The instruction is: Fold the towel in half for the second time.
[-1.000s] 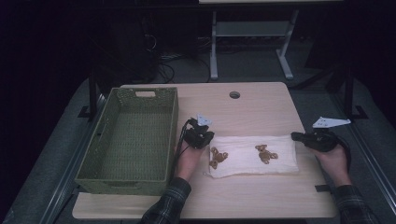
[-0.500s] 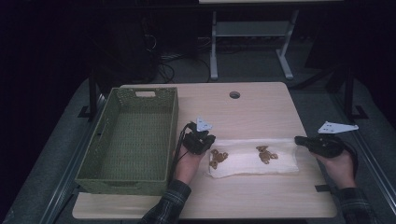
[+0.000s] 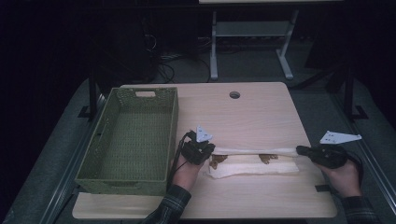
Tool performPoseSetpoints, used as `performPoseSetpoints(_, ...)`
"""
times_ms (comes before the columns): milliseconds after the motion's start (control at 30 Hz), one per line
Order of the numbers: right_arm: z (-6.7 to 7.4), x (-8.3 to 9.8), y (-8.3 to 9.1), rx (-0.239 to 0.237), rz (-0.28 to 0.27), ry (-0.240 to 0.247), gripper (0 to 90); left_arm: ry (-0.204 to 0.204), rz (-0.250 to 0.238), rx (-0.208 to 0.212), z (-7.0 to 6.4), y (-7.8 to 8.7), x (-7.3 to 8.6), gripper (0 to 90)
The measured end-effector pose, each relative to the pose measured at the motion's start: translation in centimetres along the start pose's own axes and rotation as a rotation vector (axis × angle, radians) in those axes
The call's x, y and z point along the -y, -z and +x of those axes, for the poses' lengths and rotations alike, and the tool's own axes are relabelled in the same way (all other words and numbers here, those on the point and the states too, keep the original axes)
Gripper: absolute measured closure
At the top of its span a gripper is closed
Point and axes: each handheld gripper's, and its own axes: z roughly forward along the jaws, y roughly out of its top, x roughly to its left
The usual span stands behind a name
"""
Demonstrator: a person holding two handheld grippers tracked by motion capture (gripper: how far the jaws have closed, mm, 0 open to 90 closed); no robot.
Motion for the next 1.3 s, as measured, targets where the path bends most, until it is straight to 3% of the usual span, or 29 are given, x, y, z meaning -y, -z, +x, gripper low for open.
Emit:
performPoseSetpoints(667, 1.8, 2.3, 1.0, -0.042, 0.048, -0.004, 85.1, -0.024, 0.064, 0.051, -2.3, 0.9, 2.5, 86.9)
performPoseSetpoints(733, 1.9, 2.5, 1.2, -0.046, 0.05, -0.006, 85.1, -0.009, 0.068, 0.059, -2.5, 1.0, 2.8, 86.9)
performPoseSetpoints(1067, 2.7, 3.6, 1.5, -0.072, 0.077, -0.014, 82.9, -0.032, 0.157, 0.078, -3.1, -0.1, 3.9, 85.4)
performPoseSetpoints(1167, 2.7, 3.4, 2.0, -0.084, 0.057, -0.034, 77.7, -0.02, 0.132, 0.086, -3.0, 0.2, 3.7, 74.7)
performPoseSetpoints(1300, 3.1, 2.7, 2.9, -0.096, 0.026, -0.036, 82.3, -0.013, 0.09, 0.118, -2.8, 0.9, 2.9, 62.9)
